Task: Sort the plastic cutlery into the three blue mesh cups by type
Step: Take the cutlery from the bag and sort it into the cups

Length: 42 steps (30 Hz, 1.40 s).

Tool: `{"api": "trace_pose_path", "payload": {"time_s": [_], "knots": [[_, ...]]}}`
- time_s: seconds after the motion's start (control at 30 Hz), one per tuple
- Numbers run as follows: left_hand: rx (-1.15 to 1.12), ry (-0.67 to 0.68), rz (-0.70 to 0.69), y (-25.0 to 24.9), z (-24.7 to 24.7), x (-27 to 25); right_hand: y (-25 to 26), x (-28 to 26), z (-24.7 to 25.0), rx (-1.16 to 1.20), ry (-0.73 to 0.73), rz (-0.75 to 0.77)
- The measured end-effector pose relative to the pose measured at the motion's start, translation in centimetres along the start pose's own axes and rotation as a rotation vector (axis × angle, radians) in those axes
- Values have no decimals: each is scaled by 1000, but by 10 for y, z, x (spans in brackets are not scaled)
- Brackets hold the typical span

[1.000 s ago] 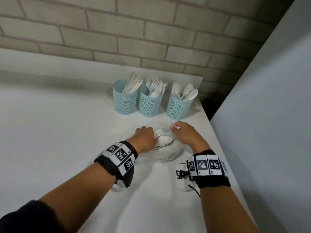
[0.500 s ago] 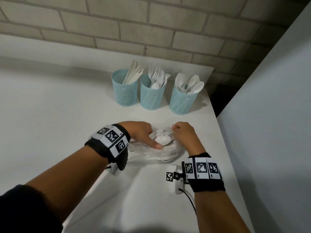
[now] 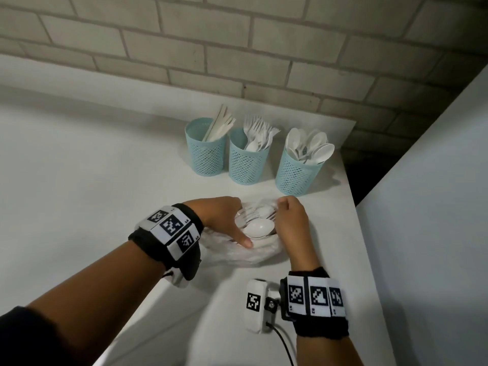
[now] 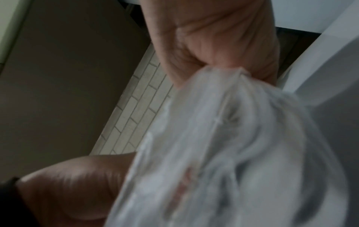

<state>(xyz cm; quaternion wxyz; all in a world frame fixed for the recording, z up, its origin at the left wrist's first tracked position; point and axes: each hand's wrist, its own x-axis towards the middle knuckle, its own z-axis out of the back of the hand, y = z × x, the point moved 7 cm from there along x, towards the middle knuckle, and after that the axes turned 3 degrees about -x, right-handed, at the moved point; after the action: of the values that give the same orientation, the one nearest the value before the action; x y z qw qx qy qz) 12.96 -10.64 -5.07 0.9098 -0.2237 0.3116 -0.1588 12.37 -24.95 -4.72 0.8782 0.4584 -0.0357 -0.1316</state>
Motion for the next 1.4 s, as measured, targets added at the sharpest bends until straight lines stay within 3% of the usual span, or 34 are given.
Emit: {"api": "trace_pose_path", "payload": {"time_s": [0.2,0.43,0.6,1.0,1.13,1.4], "knots": [[-32,-27,-9,-4,5,-7,-1,6,-2,144,24,-8],[-108,-168,-58,-7,15,-12,-8,16,-8,512,62,-115],[-250,-178,-86,-8,16,-18,-11,11,-6,564,68,-112],[-278,-336,-120,-11,32,-26,-14,8,-7,587,81,-115],[-330,-295,-128,-11,29,-23,-14,7,-9,645,106,-121],[33,-232,-84,-12,1,-9,-15,7,-13,684,139,-116]]}}
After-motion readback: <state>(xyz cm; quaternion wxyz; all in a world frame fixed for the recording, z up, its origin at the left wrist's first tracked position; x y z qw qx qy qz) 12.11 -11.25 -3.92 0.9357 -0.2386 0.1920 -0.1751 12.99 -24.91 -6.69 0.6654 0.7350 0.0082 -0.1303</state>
